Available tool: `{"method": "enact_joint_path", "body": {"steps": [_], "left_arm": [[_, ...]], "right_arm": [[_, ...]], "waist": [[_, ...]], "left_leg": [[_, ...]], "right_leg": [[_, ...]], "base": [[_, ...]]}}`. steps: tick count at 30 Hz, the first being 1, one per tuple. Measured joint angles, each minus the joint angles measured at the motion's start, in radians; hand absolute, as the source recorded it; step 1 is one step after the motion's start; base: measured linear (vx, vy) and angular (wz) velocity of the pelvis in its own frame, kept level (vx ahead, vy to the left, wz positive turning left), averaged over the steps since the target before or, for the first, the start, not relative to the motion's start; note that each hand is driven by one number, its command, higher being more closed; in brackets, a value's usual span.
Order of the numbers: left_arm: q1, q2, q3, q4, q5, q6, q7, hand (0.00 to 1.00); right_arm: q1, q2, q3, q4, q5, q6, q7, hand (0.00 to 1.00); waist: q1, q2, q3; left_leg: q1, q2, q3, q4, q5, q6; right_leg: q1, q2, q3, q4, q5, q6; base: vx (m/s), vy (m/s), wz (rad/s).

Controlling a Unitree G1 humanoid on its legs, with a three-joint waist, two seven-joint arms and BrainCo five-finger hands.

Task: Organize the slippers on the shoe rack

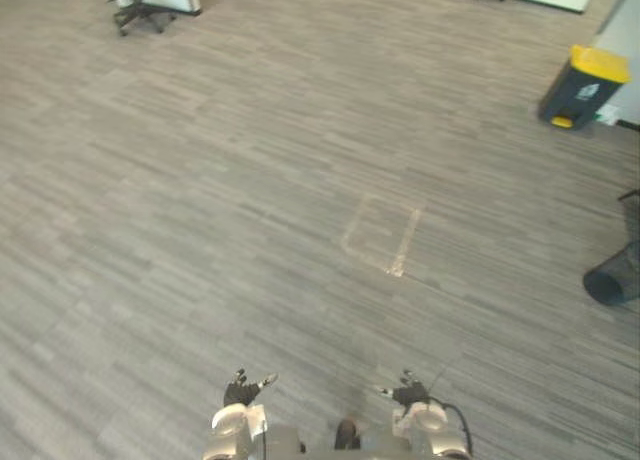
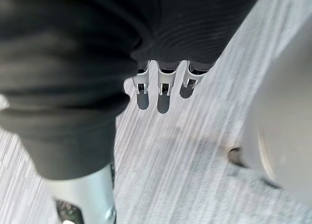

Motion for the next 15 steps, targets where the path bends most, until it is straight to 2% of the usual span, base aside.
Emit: {"method": "enact_joint_path", "body": {"steps": [1,3,4,5,6,7,8,10,12,13,14,15], "left_arm": [[0.020,0.008,0.001,-0.014,0.000,-0.002,0.000,0.00],[0.036,0.010,0.008,-0.024,-0.010,-0.005,-0.001,0.00],[0.050,0.000,0.017,-0.032,-0.017,-0.010,0.000,0.00],[0.059,-0.009,0.035,-0.031,-0.027,-0.020,0.000,0.00],[0.058,0.006,0.035,-0.028,-0.027,-0.021,0.001,0.00],[0.058,0.006,0.037,-0.026,-0.028,-0.022,0.004,0.00],[0.063,0.005,0.051,-0.027,-0.032,-0.022,0.005,0.00],[0.062,0.006,0.057,-0.024,-0.037,-0.019,0.006,0.00],[0.052,0.007,0.056,0.011,-0.038,-0.015,0.006,0.00],[0.048,0.007,0.055,0.022,-0.038,-0.013,0.007,0.00],[0.044,0.006,0.050,0.041,-0.038,-0.009,0.006,0.00],[0.040,0.007,0.048,0.041,-0.038,-0.006,0.006,0.00]], "right_arm": [[0.000,0.000,0.001,-0.001,0.000,0.006,-0.003,0.00],[-0.001,0.000,-0.001,-0.007,0.000,0.005,-0.006,0.00],[0.000,0.000,-0.003,-0.006,0.001,0.005,-0.007,0.00],[0.000,-0.002,0.001,0.000,0.001,0.007,-0.009,0.00],[-0.001,-0.002,0.024,0.002,0.001,0.013,-0.001,0.00],[-0.001,-0.001,0.019,-0.009,0.001,0.011,-0.002,0.00],[-0.001,-0.001,0.016,-0.008,-0.001,0.011,-0.003,0.00],[0.001,-0.002,0.017,-0.008,-0.003,0.012,-0.001,0.00],[0.004,-0.007,0.015,-0.008,-0.009,0.009,0.004,0.00],[0.007,-0.009,0.014,-0.008,-0.009,0.009,0.007,0.00],[0.023,-0.011,0.014,-0.008,-0.009,0.010,0.011,0.00],[0.024,-0.012,0.013,-0.009,-0.009,0.010,0.011,0.00]], "waist": [[0.007,-0.008,0.006],[0.011,-0.009,0.005],[0.017,-0.007,0.002],[0.022,0.002,-0.009],[0.024,-0.024,-0.021],[0.023,-0.039,-0.033],[0.023,-0.042,-0.035],[0.025,-0.047,-0.038],[0.030,-0.048,-0.032],[0.030,-0.044,-0.030],[0.027,-0.035,-0.029],[0.020,-0.035,-0.028]], "left_leg": [[-0.046,0.005,0.007,-0.105,-0.034,0.000],[-0.084,0.004,0.004,-0.320,-0.041,-0.021],[-0.089,0.012,-0.011,-0.491,-0.014,-0.044],[-0.088,0.014,0.003,-0.556,0.069,-0.029],[-0.087,-0.016,0.034,-0.546,0.026,-0.020],[-0.086,-0.025,0.054,-0.532,-0.004,-0.002],[-0.068,-0.034,0.078,-0.500,-0.040,0.023],[-0.033,-0.046,0.110,-0.470,-0.083,0.055],[0.087,-0.091,0.126,-0.486,-0.122,0.091],[0.122,-0.099,0.122,-0.504,-0.129,0.089],[0.209,-0.113,0.107,-0.563,-0.136,0.091],[0.239,-0.116,0.104,-0.586,-0.137,0.092]], "right_leg": [[0.053,-0.017,0.055,-0.019,-0.023,0.019],[0.105,-0.053,0.119,-0.039,-0.061,0.055],[0.130,-0.074,0.157,-0.040,-0.097,0.077],[0.154,-0.092,0.191,-0.032,-0.134,0.112],[0.147,-0.132,0.216,-0.012,-0.141,0.119],[0.127,-0.152,0.233,0.026,-0.132,0.141],[0.120,-0.169,0.240,0.065,-0.108,0.184],[0.116,-0.191,0.253,0.150,-0.097,0.213],[-0.028,-0.189,0.301,0.564,-0.053,0.313],[-0.066,-0.186,0.292,0.648,-0.055,0.311],[-0.156,-0.166,0.247,0.784,-0.068,0.296],[-0.185,-0.159,0.222,0.804,-0.075,0.286]], "base": [[0.65,0.322,-1.40],[0.61,0.365,-1.06],[0.57,0.386,-0.91],[0.63,0.395,-0.79],[0.66,0.392,-0.59],[0.68,0.395,-0.44],[0.65,0.377,-0.44],[0.53,0.308,-0.41],[0.55,0.273,-0.73],[0.49,0.206,-0.73],[0.31,0.124,-0.42],[0.37,0.115,-0.24]]}}
